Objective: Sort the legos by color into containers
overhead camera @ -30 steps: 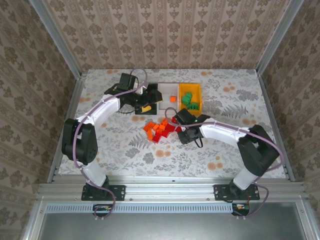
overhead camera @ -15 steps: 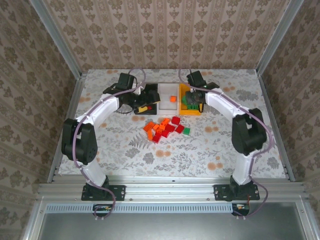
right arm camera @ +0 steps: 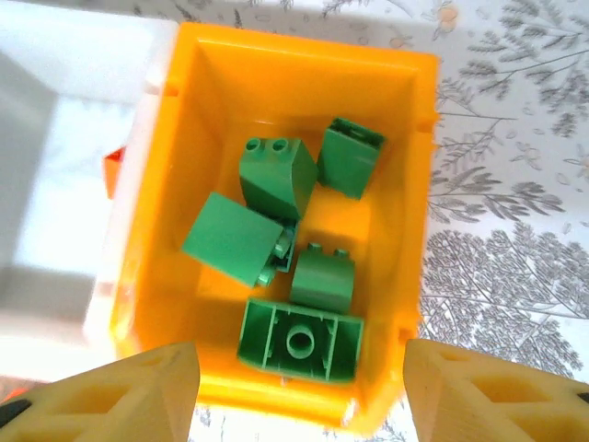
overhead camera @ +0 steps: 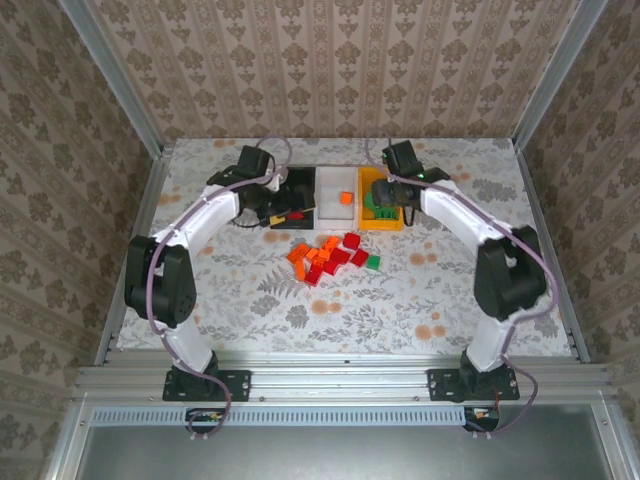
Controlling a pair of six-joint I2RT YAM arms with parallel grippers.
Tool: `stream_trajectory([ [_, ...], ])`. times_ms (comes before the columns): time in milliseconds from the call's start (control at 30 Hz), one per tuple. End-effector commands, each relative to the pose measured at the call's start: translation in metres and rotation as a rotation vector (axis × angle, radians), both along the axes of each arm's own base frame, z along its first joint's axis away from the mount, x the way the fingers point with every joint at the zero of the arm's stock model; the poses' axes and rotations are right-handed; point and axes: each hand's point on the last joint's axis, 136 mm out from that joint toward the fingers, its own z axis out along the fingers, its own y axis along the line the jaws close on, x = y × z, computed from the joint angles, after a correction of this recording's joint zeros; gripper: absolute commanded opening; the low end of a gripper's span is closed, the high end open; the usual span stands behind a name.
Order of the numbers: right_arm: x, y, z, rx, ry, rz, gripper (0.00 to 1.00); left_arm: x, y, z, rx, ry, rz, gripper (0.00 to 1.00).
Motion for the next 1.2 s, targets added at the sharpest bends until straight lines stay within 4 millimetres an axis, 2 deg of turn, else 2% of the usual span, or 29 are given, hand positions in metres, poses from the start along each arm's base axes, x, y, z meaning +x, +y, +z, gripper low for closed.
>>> stream_trajectory([
  [0,-0.019,-0.004,0.024,0.1,-0.137,-0.043,0.62,-0.03,0.012,0.006,0.206,-0.088,-0.04,0.9],
  [100,-0.041,-0.012,0.016,0.132,-0.154,-0.066,0.61,-0.065,0.02,-0.023,0.324,-0.065,-0.067,0.82],
  [200,-0.053,-0.017,0.008,0.133,-0.167,-0.069,0.61,-0.091,0.024,-0.049,0.362,-0.022,-0.065,0.71],
  [333,-0.054,-0.018,-0.001,0.134,-0.165,-0.078,0.6,-0.107,0.01,-0.074,0.352,0.038,-0.081,0.65],
  [433,-0.053,-0.017,-0.007,0.135,-0.155,-0.075,0.6,-0.109,0.005,-0.088,0.364,0.074,-0.074,0.6],
  [533,-0.054,-0.017,-0.01,0.138,-0.16,-0.077,0.6,-0.109,0.013,-0.1,0.415,0.096,-0.039,0.56],
  [833,-0.057,-0.018,-0.013,0.15,-0.172,-0.077,0.59,-0.099,0.0,-0.115,0.372,0.085,-0.033,0.51],
  [967,-0.06,-0.018,-0.016,0.16,-0.175,-0.078,0.59,-0.098,0.005,-0.124,0.41,0.099,-0.034,0.44],
  [1167,-0.06,-0.019,-0.011,0.163,-0.189,-0.078,0.58,-0.097,0.014,-0.117,0.444,0.072,-0.01,0.33],
])
